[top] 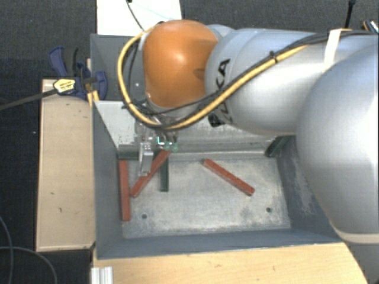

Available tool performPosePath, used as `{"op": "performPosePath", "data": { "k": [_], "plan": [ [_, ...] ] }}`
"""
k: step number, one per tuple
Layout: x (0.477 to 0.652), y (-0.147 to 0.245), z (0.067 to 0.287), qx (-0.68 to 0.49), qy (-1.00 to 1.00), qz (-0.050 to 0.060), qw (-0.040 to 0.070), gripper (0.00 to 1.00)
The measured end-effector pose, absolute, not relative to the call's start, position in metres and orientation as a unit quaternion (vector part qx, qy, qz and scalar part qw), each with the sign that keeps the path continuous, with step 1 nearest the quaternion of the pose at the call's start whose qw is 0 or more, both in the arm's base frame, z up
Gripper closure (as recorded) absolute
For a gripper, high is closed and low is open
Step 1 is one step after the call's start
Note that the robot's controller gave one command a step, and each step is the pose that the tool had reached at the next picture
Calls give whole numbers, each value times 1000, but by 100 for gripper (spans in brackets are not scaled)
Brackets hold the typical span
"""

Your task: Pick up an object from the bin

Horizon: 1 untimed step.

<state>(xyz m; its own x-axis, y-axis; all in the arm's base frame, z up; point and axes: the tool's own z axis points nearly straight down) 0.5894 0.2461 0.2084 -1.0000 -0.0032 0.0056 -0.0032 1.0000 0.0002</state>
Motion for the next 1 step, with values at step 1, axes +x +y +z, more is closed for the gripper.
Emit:
{"op": "performPosePath", "data": {
  "k": [1],
  "plan": [
    [559, 214, 86, 325, -946, 0, 2, 0]
  ]
}}
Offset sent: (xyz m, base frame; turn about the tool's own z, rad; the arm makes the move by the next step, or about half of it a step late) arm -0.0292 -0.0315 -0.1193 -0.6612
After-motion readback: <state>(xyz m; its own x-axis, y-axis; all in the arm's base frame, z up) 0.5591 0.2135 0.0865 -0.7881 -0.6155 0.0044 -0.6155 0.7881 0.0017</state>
